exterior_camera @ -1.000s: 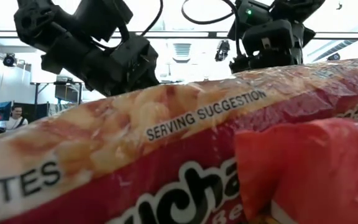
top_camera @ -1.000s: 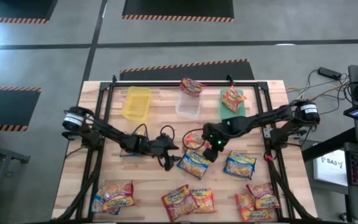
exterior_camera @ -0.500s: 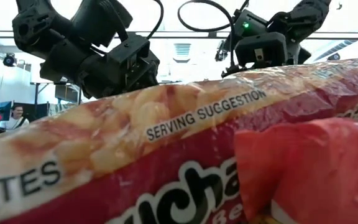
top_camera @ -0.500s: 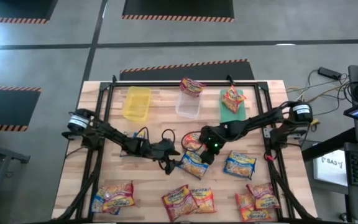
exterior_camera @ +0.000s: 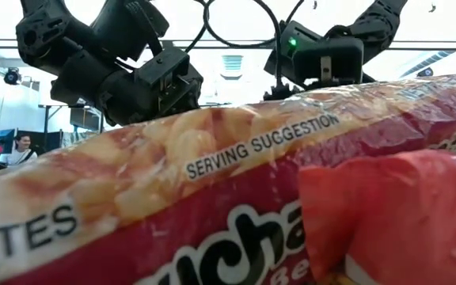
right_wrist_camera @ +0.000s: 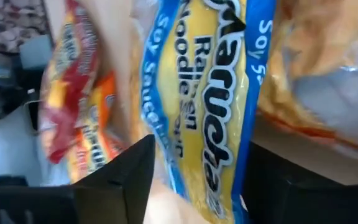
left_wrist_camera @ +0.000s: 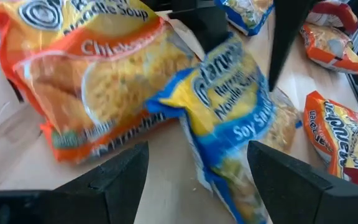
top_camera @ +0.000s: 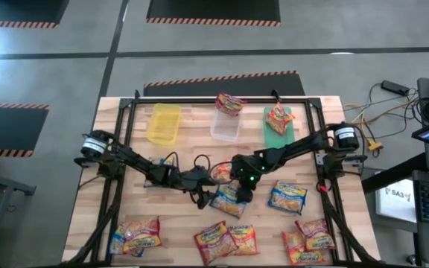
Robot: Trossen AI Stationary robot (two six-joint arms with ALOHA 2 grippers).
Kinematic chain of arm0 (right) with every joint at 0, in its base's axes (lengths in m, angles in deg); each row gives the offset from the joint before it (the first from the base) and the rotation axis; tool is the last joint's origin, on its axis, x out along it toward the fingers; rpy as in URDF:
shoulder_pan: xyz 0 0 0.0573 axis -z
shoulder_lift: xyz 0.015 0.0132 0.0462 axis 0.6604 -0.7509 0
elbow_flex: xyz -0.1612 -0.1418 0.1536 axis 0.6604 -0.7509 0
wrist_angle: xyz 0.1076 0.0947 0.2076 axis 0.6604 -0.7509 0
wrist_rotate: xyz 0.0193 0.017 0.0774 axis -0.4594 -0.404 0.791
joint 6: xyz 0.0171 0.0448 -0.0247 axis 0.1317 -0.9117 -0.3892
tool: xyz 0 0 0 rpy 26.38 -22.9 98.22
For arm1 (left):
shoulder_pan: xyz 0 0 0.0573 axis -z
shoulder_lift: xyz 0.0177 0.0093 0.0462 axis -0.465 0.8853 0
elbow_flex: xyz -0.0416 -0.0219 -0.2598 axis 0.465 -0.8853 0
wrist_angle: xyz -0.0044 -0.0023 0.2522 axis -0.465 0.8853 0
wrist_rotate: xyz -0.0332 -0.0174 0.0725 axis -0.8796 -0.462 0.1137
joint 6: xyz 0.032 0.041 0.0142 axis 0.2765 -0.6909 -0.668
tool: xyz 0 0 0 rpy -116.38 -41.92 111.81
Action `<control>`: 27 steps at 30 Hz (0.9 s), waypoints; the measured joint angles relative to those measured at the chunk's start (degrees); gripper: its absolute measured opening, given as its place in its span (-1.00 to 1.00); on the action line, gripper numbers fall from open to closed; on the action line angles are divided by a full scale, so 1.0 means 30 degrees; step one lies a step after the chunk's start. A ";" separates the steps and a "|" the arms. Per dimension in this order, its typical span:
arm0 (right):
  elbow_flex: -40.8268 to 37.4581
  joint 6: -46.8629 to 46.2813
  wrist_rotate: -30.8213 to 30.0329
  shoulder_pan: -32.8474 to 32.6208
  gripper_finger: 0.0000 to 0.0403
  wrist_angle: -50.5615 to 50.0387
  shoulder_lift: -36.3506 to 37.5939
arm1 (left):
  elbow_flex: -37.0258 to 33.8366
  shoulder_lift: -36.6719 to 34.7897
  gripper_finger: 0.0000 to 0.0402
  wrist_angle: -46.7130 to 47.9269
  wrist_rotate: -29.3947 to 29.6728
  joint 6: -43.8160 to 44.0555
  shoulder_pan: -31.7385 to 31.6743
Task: Sort Maruchan noodles
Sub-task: Put the middle blue noodle pack into the yellow bin
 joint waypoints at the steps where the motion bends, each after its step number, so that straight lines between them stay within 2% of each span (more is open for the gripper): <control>1: 0.0133 0.0025 0.0301 0.0000 -0.11 0.0043 0.0011 | 0.0000 0.0000 0.28 -0.0007 0.0000 0.0003 0.0000; 10: 0.0772 0.0197 0.1352 0.0015 -0.60 -0.0138 0.0641 | 0.0000 0.0000 0.28 -0.0889 -0.0007 -0.0091 0.0000; 14: 0.0789 0.0437 0.1359 0.0011 -0.73 -0.0095 0.0637 | 0.0000 -0.0182 0.28 -0.1553 -0.0442 -0.0638 -0.0007; 19: 0.0771 0.0632 0.1356 -0.0222 -0.73 -0.0088 0.0455 | 0.0000 -0.0247 0.28 -0.1771 -0.1150 -0.0663 0.0007; 27: 0.0902 0.1036 0.1208 -0.0831 -0.50 -0.0049 0.0408 | 0.0000 0.0036 0.28 -0.2186 -0.2836 -0.0458 0.0007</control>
